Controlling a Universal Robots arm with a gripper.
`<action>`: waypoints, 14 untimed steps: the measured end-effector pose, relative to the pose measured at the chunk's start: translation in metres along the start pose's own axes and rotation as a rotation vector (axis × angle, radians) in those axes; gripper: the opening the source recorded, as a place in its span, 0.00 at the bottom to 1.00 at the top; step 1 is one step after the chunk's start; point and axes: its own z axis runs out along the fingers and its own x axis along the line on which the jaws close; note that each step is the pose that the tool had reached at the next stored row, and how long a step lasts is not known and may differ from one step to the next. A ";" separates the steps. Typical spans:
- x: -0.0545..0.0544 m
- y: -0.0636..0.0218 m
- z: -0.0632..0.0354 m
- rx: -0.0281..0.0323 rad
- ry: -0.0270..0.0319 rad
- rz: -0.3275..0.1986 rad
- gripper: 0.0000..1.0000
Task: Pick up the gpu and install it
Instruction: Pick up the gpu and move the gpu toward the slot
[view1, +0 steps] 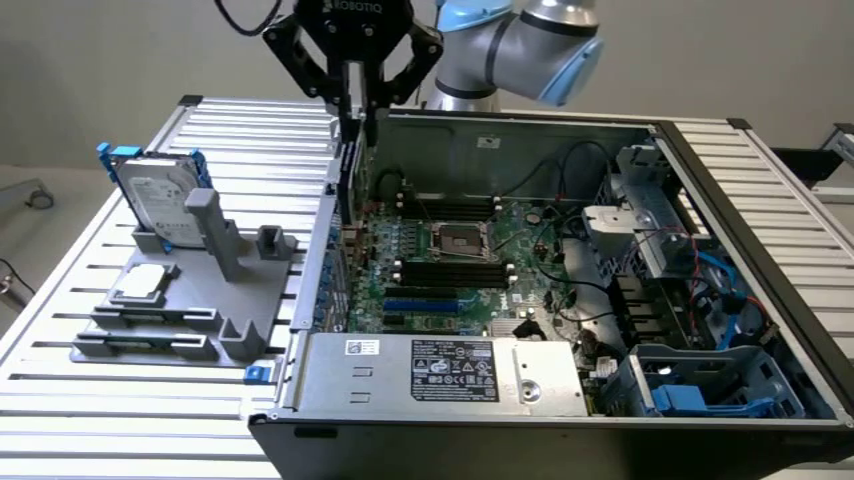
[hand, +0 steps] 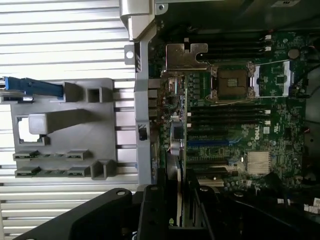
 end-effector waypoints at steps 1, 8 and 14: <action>-0.005 0.0002 0.0006 0.0000 0.0000 0.000 0.27; -0.037 0.0023 0.0084 -0.0001 0.0000 0.000 0.27; -0.064 0.0035 -0.0052 0.0001 0.0035 0.000 0.27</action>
